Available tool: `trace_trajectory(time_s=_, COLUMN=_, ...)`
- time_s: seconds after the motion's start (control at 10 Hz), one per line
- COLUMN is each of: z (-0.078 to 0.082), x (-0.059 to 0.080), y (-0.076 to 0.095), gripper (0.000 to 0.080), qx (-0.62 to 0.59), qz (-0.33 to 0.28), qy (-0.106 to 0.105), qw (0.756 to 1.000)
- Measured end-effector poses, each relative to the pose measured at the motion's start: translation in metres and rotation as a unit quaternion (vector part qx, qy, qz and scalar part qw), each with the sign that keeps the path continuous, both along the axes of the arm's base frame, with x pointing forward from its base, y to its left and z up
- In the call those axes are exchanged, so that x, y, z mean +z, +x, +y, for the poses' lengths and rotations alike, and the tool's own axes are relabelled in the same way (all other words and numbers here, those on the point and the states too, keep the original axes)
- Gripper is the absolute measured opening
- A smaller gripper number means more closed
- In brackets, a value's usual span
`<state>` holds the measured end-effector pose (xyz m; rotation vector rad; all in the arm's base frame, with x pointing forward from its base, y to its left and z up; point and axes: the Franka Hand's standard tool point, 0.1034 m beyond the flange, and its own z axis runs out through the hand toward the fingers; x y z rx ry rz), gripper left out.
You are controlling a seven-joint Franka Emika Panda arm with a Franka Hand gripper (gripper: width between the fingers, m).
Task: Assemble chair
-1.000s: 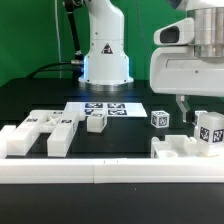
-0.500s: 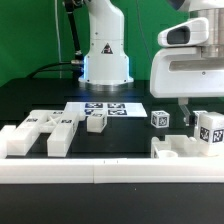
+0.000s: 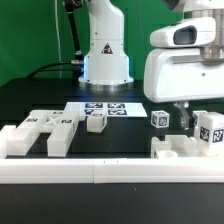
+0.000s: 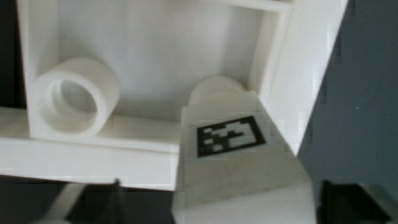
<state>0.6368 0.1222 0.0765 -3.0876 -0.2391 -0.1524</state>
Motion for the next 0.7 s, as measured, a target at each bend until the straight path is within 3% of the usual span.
trace_trajectory(time_s=0.1, z=0.0, x=-0.0001, y=0.0, gripper=0.0424, qx=-0.003, qz=0.0, qy=0.0, qw=1.0)
trace_trajectory(time_s=0.2, z=0.0001, x=-0.0001, y=-0.0001, gripper=0.0424, qx=-0.012, qz=0.001, qy=0.001, qw=1.0)
trace_trajectory(time_s=0.3, z=-0.0001, x=-0.0002, y=-0.0001, gripper=0.0289, qx=-0.017, qz=0.001, qy=0.002, qw=1.0)
trace_trajectory(time_s=0.7, z=-0.0024, x=-0.0011, y=0.0004, gripper=0.029, qx=-0.184, qz=0.01, qy=0.018, qw=0.983)
